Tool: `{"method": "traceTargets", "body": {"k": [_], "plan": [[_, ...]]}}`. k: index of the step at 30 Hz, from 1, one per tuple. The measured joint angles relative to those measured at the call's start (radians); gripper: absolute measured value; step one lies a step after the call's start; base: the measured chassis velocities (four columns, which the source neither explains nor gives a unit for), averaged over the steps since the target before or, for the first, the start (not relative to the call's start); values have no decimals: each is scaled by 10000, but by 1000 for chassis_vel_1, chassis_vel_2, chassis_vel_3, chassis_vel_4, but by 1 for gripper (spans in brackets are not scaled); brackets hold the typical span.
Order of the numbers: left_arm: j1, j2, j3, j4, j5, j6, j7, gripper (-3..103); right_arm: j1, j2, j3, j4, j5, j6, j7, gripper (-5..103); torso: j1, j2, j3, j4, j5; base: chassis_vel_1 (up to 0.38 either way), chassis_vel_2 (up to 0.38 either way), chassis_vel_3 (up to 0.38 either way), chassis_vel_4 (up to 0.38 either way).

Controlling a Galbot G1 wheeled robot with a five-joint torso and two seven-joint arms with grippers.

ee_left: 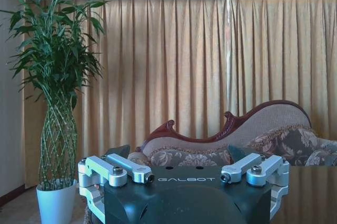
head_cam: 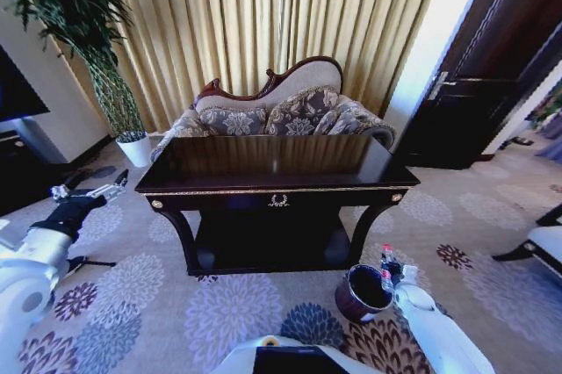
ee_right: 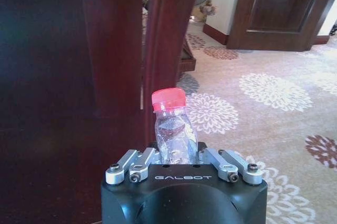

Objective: Move to the front of the table and place the trash on the table into the trash bin.

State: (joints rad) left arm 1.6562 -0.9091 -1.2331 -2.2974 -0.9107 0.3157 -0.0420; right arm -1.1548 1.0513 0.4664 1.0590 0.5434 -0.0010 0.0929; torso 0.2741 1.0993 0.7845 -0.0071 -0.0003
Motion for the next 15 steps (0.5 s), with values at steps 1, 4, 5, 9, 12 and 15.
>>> {"method": "traceTargets", "body": {"k": [1, 4, 5, 9, 12, 15], "plan": [[12, 12, -25, 0, -1, -1, 1, 100, -5, 40, 10, 24, -42, -21, 6, 30, 0, 0, 0, -1, 1, 0, 0, 0, 0], [37, 46, -95, 0, -7, -28, 1, 100, -11, 123, 73, 56, -100, -62, 30, 41, 0, 0, 0, -3, 1, 0, 0, 0, 0], [40, 53, -113, 0, -10, -41, 1, 100, -28, 139, 100, 78, -109, -72, 35, 46, 0, 0, 0, -2, 1, 0, 0, 0, 0], [46, 85, -123, 26, -16, -76, 2, 100, -138, 137, 193, 164, -124, -85, 35, 57, 0, 0, 0, -4, 1, 0, 0, 0, 0], [20, 125, -108, 27, -18, -87, 1, 100, -217, 121, 308, 271, -133, -89, 39, 73, 0, 0, 0, -3, 1, 0, 0, 0, 0], [-1, 148, -92, 19, -24, -90, 1, 100, -276, 104, 380, 369, -135, -98, 40, 79, 0, 0, 0, -3, 1, 0, 0, 0, 0]]}}
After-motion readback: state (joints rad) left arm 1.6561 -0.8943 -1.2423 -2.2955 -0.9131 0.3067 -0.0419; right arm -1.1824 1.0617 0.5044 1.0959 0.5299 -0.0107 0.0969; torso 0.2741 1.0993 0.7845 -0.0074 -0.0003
